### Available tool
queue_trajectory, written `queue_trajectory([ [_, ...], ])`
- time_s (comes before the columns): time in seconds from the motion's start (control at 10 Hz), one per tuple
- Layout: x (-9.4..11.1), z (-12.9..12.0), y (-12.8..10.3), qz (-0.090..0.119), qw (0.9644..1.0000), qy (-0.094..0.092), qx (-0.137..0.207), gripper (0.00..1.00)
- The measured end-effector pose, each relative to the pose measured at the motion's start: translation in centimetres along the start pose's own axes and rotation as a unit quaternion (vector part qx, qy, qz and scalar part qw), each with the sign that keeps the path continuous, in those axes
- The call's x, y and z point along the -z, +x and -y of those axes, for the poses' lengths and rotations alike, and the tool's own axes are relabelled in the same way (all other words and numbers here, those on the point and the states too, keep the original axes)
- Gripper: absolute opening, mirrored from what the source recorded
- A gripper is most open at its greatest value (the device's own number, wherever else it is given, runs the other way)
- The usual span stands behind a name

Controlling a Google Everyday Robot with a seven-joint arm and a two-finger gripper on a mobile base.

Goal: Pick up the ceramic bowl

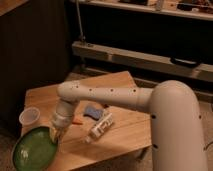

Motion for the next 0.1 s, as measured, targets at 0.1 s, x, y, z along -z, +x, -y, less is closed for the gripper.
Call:
queue_trajectory([
  [0.1, 2.28, 1.59, -0.42, 0.005, 0.9998, 0.014, 0.009, 0.02],
])
